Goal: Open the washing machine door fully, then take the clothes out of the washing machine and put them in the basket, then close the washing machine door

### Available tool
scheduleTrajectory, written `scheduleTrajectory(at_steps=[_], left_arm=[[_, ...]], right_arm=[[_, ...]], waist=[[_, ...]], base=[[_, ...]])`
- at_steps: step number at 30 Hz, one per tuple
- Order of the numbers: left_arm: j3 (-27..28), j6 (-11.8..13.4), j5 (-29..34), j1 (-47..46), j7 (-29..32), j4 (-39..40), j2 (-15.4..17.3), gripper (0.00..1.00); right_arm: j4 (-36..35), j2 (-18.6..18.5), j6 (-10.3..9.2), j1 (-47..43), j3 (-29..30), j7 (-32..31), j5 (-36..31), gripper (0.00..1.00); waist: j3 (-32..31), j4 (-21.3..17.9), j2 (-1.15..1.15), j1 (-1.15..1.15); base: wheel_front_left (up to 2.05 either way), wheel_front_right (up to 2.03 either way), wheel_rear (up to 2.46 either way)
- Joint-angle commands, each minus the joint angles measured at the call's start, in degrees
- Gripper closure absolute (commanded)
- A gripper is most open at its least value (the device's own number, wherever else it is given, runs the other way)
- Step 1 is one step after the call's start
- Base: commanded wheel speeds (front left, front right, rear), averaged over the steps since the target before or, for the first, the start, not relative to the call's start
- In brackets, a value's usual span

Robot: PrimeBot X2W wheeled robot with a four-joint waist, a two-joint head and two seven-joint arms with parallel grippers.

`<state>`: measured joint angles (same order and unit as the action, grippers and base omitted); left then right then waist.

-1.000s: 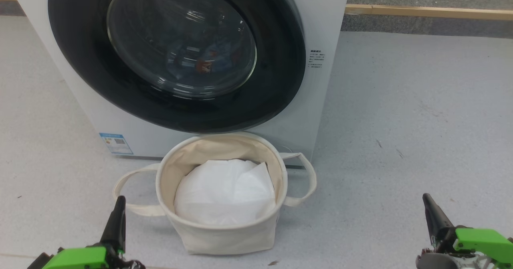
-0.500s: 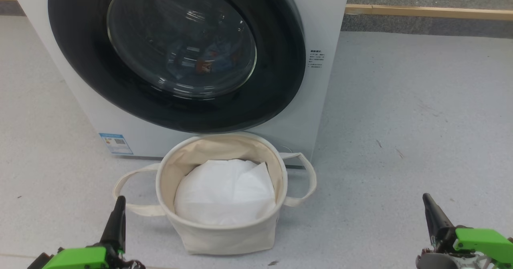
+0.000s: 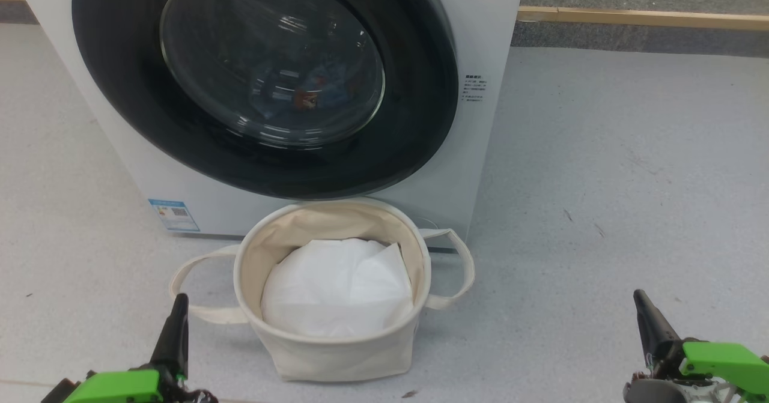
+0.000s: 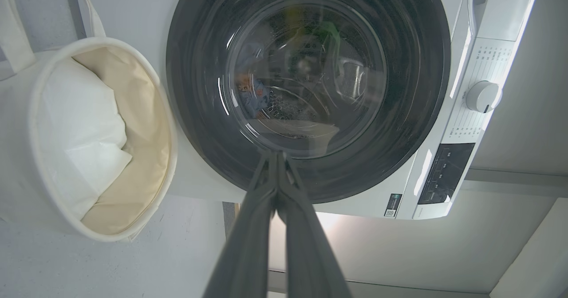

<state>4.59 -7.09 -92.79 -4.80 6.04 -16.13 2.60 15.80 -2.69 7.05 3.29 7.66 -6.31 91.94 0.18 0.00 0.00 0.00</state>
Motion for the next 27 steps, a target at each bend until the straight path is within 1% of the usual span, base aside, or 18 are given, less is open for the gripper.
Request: scheduleTrajectory(at_steps=[1,27], left_arm=[[1.99,-0.40,0.67,-1.39,0.49,2.09,0.29,1.00],[1.99,-0.40,0.67,-1.39,0.50,2.10,0.28,1.00]], right_arm=[[-1.78,-0.19,0.44,2.89,-1.11,-0.20,0.20,1.00],[-1.78,-0.19,0.44,2.89,-1.13,-0.19,0.21,1.00]], waist=[[0.00,0.00,0.00,0.00],[0.00,0.00,0.00,0.00]], base=[[0.00,0.00,0.00],[0.00,0.00,0.00]])
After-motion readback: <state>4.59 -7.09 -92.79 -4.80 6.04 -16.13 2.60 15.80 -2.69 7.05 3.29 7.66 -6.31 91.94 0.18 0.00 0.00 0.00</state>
